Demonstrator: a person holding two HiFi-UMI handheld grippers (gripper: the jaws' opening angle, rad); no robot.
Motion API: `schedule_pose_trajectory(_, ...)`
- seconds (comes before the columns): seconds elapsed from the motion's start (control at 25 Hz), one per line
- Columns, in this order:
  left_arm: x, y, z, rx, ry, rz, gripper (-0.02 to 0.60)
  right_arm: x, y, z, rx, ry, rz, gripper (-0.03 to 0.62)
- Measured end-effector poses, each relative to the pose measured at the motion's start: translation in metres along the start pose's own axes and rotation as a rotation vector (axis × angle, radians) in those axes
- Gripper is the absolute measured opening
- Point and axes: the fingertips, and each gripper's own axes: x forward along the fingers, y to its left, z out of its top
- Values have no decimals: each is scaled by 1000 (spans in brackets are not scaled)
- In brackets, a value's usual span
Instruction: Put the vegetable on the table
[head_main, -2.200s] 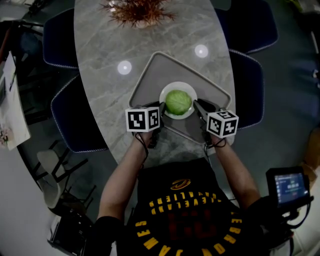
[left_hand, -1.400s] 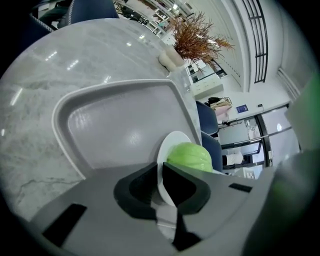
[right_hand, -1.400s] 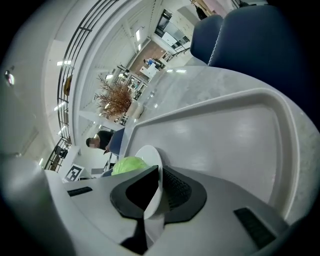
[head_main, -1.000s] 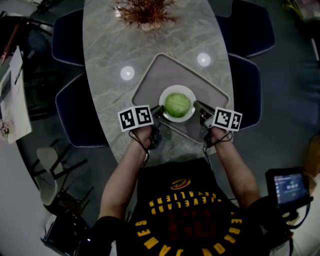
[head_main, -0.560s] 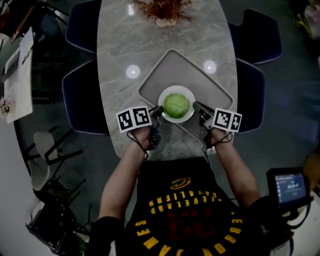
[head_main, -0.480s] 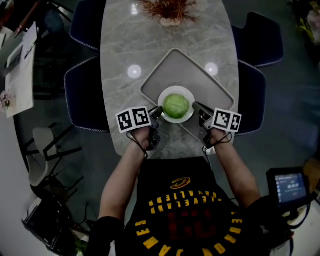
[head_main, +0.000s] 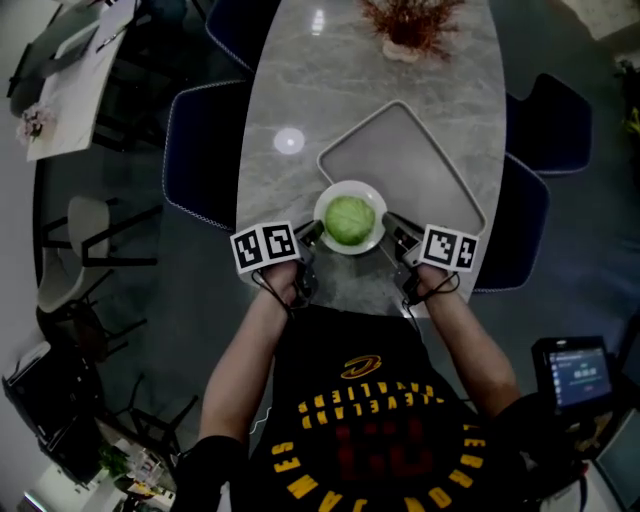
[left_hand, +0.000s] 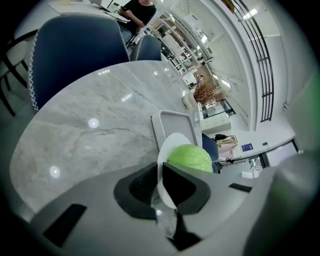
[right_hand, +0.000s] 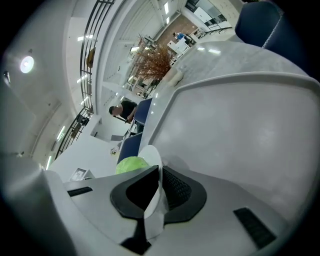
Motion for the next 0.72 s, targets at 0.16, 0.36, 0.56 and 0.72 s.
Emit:
schedule_pose_trajectory(0.16,-22,20,-7,-33,-32,1,35,12,17,-17,-32,44,13,32)
schedule_pose_trajectory(0.36,-41,42,-5,-54,-37,-6,35,29,34,-35,-42,68,11,32)
schedule_pose_trajectory(0.56,-59,67,-2,-76,-34,-17,34,49,47,-53,-30,73,6,32)
schedule_pose_trajectory(0.72,-75,90,4,-83,-24,-25,34,69,61,-68,-33,79,6,32)
